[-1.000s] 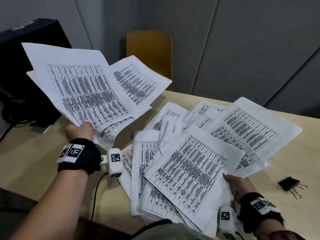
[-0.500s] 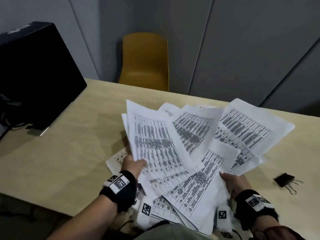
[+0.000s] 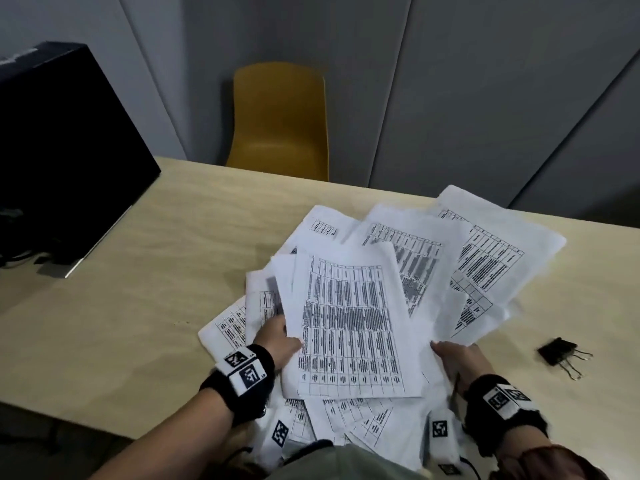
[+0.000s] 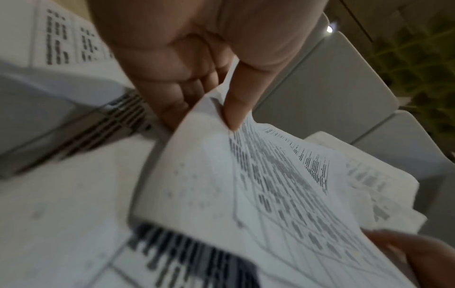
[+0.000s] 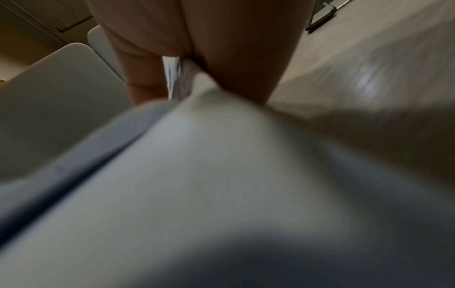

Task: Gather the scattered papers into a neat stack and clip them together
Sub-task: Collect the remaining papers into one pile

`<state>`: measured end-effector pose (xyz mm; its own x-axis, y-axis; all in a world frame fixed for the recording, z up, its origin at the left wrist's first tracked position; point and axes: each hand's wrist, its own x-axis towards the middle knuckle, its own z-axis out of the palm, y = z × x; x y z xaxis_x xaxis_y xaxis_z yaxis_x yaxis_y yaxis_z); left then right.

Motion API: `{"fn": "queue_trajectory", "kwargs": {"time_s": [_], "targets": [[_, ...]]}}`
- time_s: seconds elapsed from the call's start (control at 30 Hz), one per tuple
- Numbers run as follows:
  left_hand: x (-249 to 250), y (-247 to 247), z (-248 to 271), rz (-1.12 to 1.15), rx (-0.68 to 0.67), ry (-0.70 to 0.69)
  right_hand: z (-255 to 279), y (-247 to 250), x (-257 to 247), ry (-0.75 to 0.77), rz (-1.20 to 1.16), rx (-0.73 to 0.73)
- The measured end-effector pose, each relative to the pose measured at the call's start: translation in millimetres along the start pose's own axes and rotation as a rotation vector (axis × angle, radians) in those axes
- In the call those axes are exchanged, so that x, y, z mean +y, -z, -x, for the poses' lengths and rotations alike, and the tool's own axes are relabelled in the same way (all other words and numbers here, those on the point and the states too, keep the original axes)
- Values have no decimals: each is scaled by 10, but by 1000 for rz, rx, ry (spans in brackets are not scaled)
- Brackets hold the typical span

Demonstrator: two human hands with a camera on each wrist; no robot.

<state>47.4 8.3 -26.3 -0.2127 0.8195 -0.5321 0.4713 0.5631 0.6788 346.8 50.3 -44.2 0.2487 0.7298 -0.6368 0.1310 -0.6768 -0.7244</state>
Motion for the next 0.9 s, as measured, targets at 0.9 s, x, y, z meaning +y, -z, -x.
{"fn": "queue_trajectory", "kwargs": {"time_s": [0.9], "targets": [[-87, 356, -390, -419, 310, 178, 62, 52, 86, 31, -193, 74]]}}
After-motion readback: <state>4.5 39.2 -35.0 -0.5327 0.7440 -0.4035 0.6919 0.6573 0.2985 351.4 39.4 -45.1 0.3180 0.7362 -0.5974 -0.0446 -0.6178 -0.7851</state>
